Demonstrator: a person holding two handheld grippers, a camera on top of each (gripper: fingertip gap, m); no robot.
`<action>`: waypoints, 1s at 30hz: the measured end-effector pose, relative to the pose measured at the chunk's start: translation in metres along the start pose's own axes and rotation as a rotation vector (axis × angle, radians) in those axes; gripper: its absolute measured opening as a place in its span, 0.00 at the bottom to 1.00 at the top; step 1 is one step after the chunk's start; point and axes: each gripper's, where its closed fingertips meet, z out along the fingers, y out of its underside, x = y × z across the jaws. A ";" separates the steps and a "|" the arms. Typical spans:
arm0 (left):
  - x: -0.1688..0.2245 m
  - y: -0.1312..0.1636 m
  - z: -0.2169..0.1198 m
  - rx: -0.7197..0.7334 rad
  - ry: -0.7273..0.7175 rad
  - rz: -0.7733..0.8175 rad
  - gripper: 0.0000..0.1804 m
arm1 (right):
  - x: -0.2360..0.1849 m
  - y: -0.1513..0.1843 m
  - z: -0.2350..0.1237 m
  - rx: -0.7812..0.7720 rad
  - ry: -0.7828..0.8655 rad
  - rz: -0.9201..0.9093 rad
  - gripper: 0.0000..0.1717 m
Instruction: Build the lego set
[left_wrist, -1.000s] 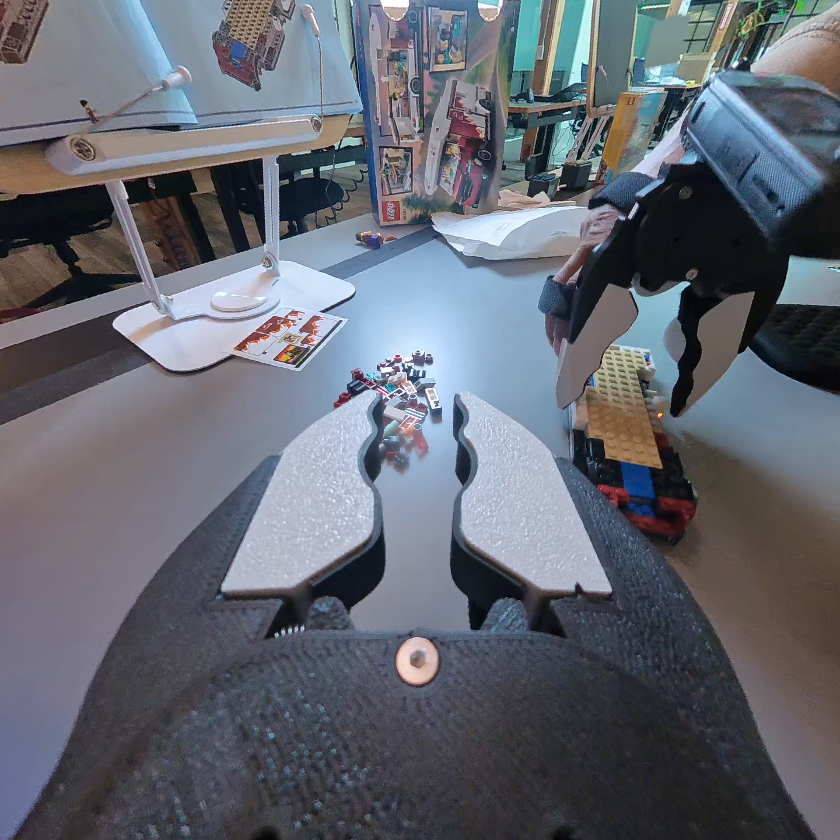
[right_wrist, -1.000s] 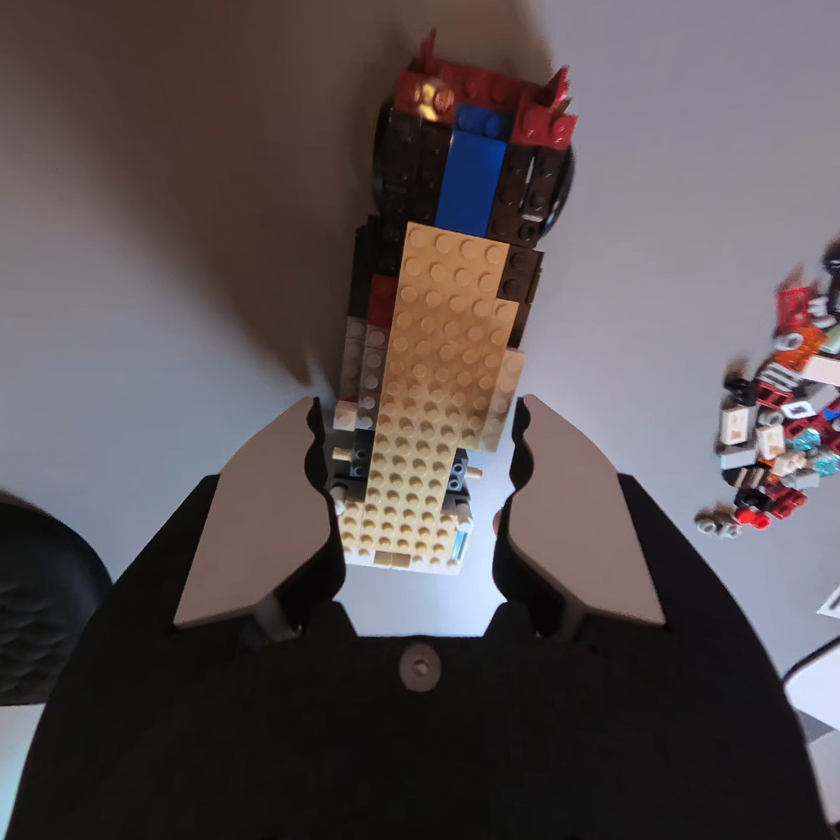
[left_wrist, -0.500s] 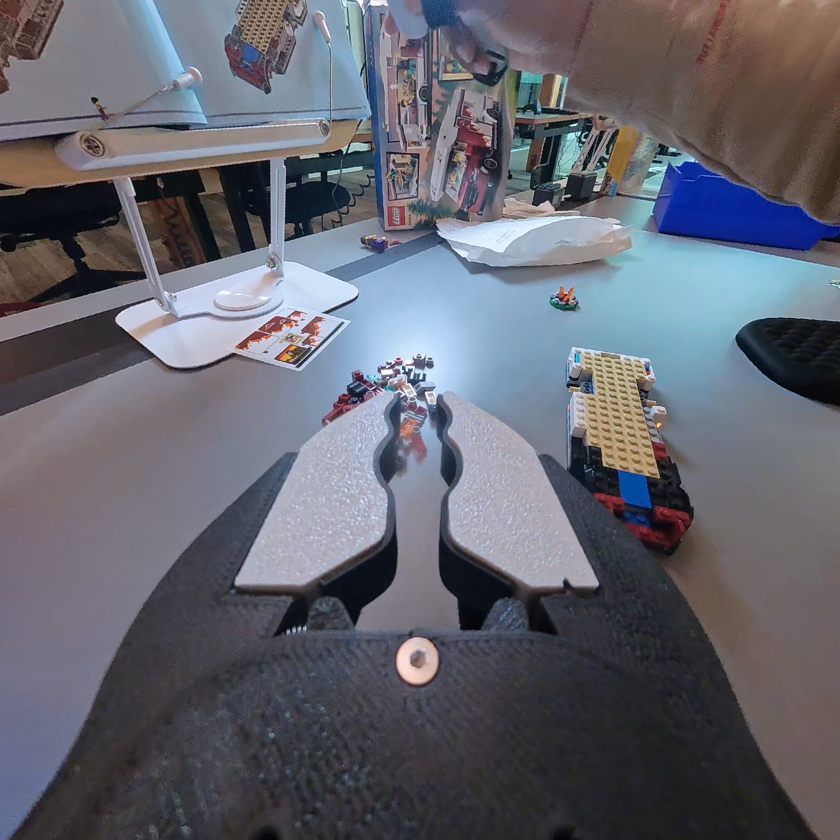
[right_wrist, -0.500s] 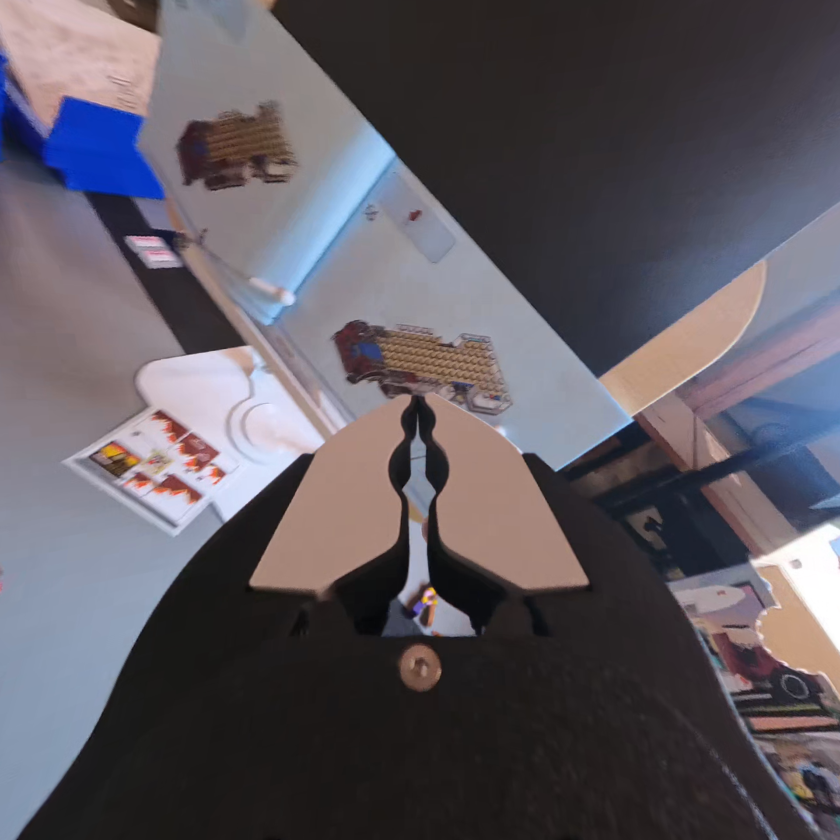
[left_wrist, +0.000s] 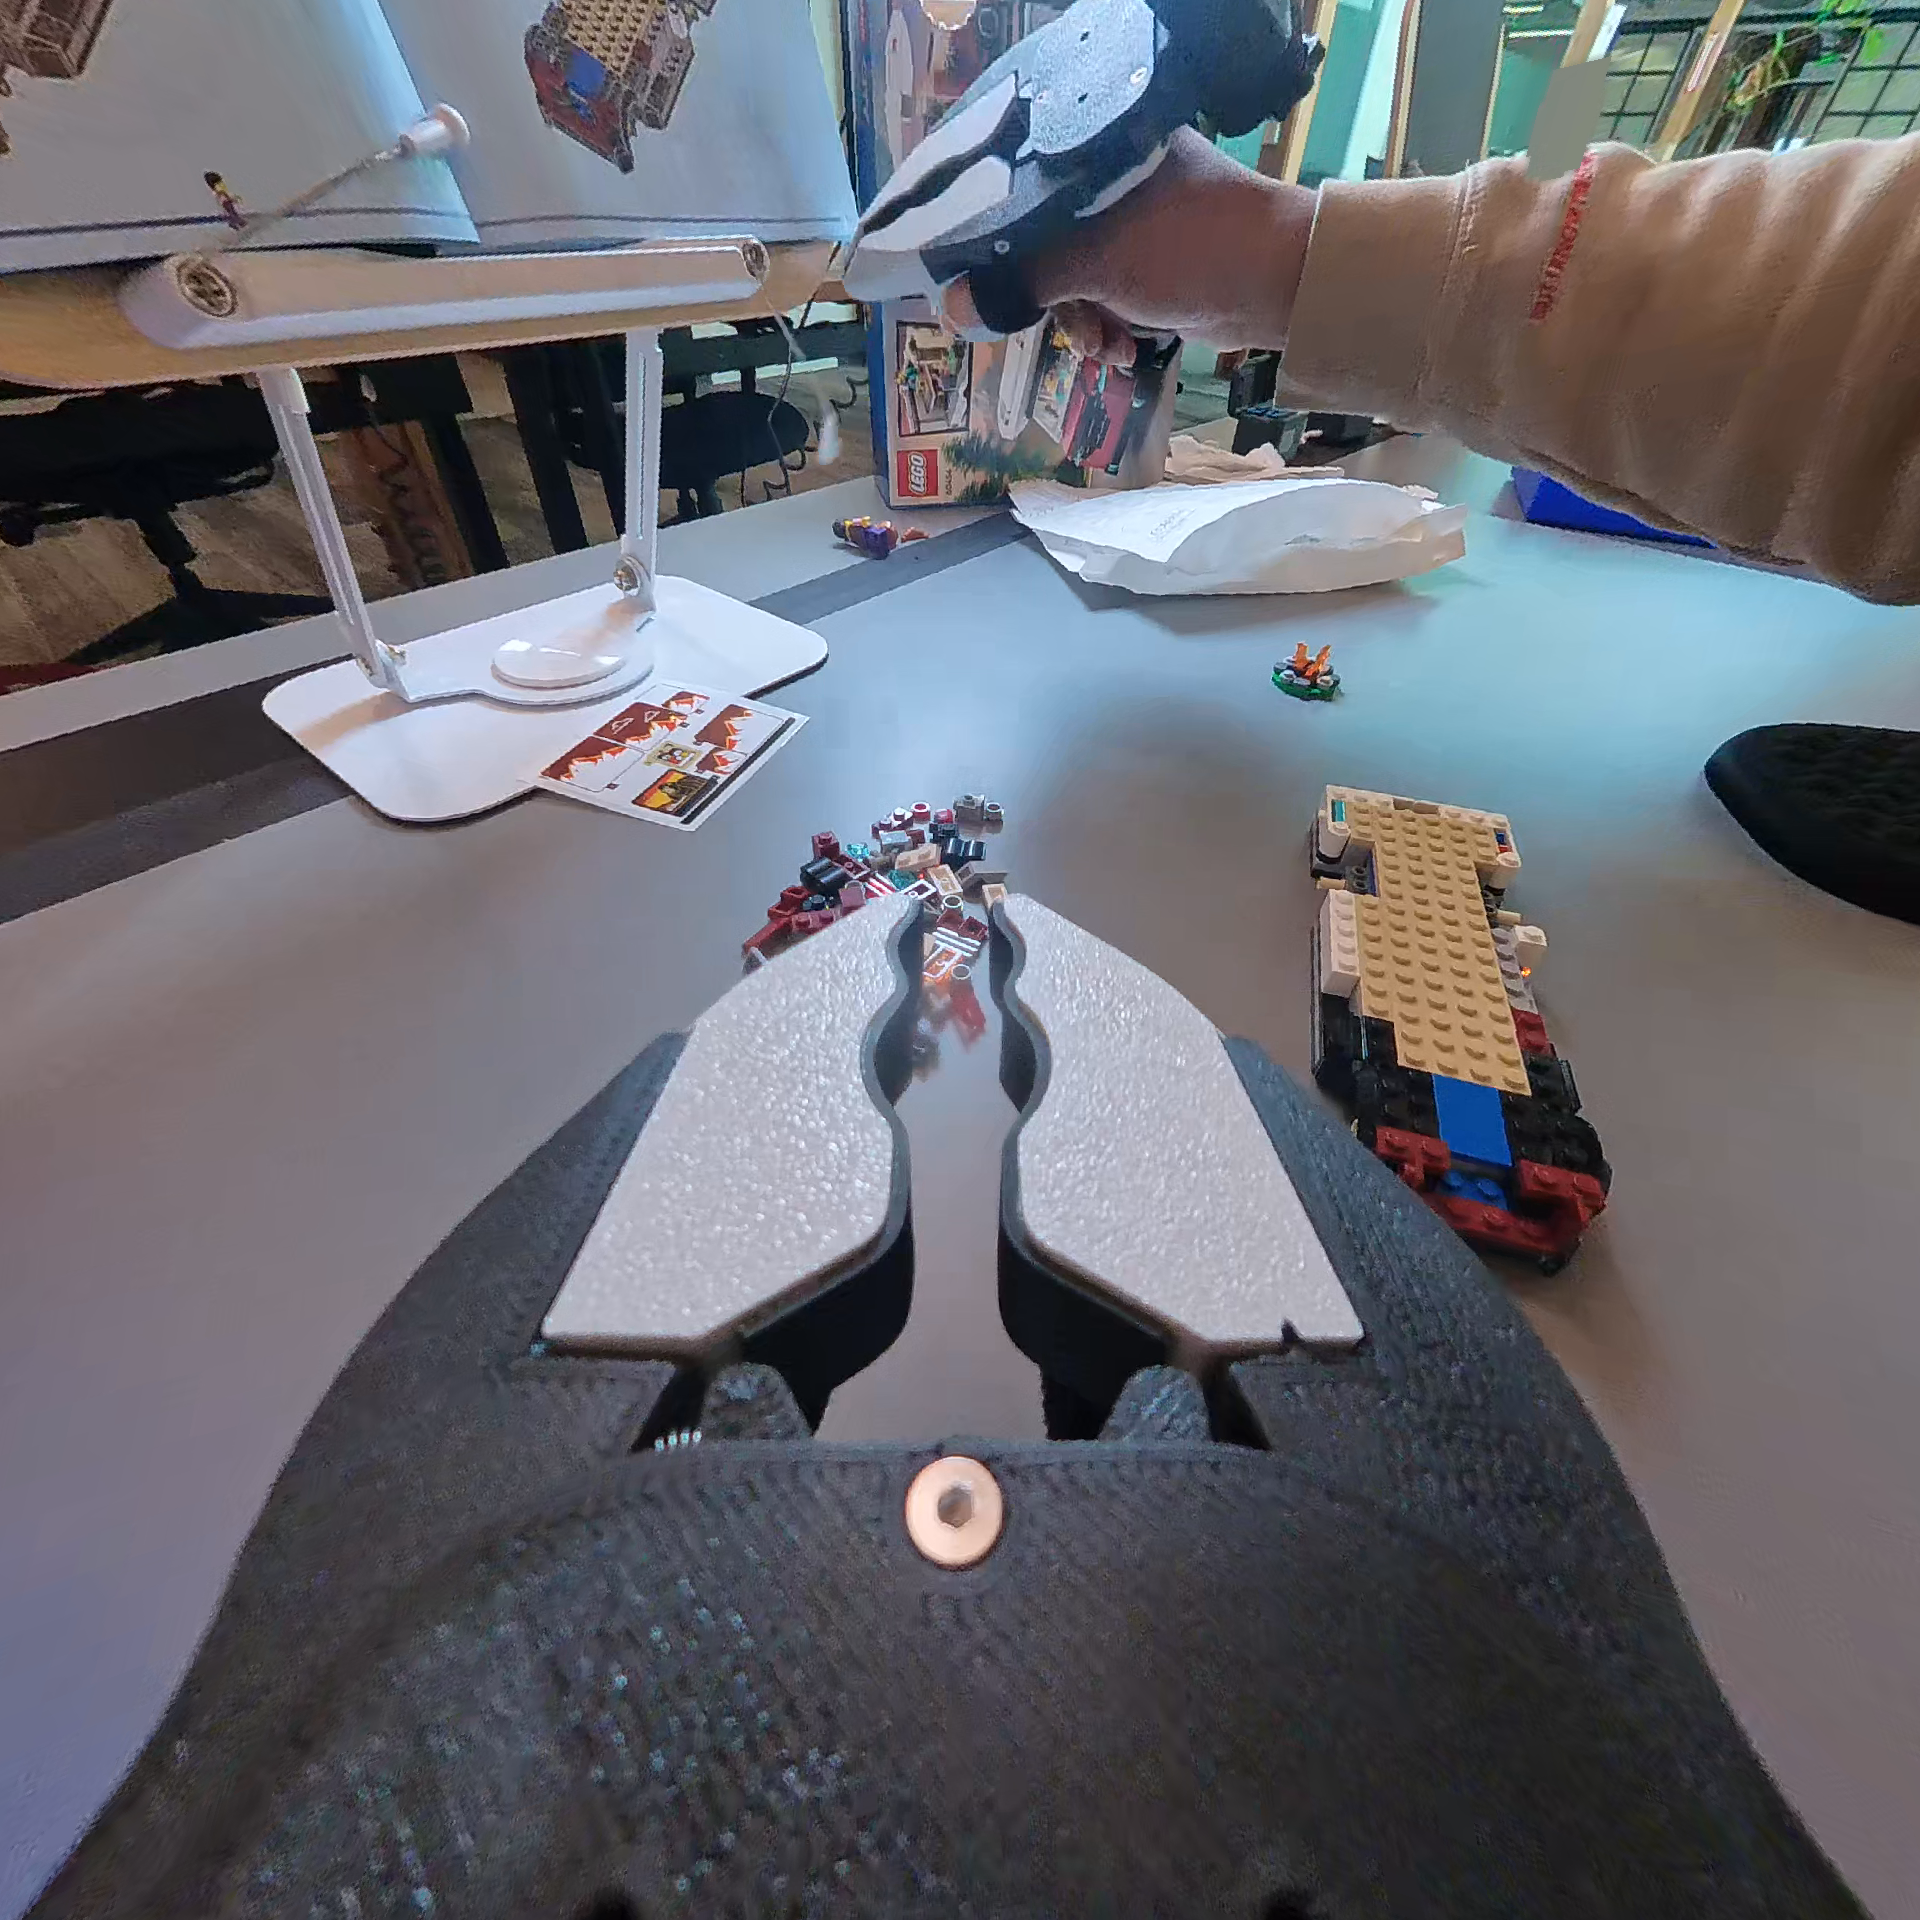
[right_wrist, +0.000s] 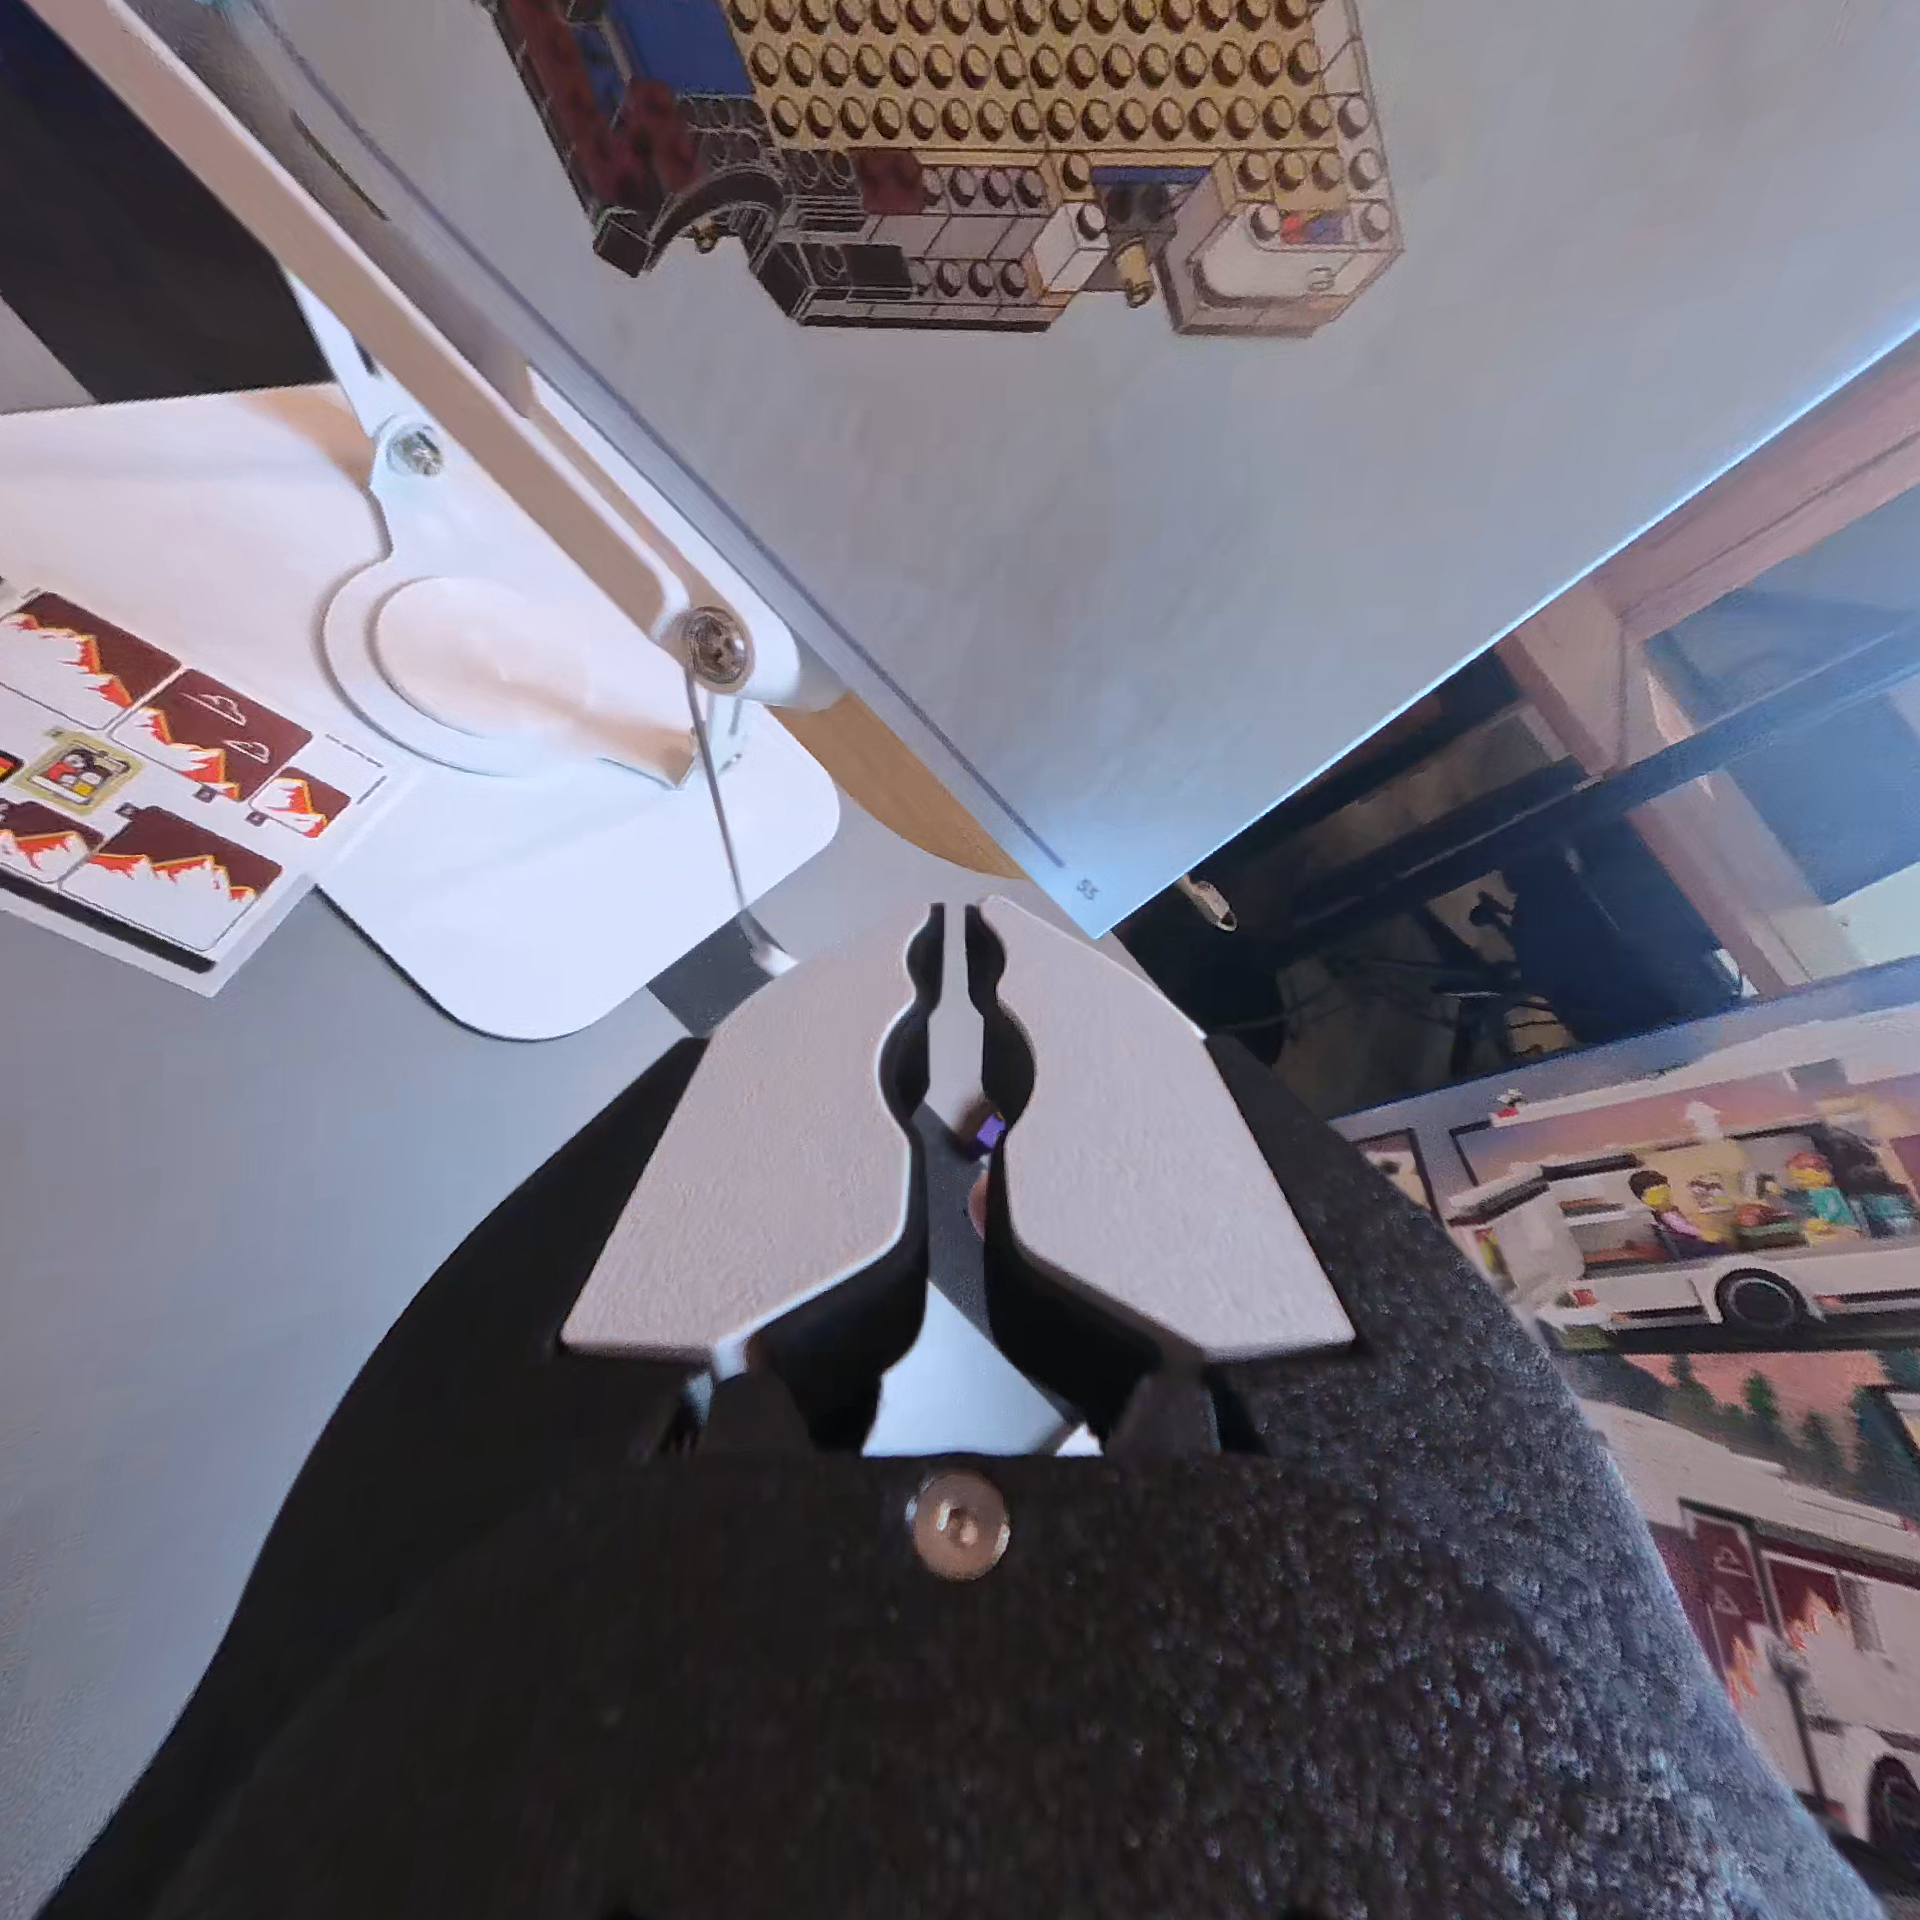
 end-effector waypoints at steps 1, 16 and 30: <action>0.000 0.000 0.001 -0.001 -0.001 -0.001 0.07 | -0.003 -0.004 -0.003 0.028 -0.003 0.001 0.03; -0.056 -0.083 0.050 0.036 -0.200 0.240 0.10 | -0.025 -0.117 -0.009 0.346 0.067 0.002 0.26; -0.175 -0.131 0.188 -0.313 -0.464 0.816 0.02 | 0.008 -0.093 -0.003 0.280 0.186 0.059 0.28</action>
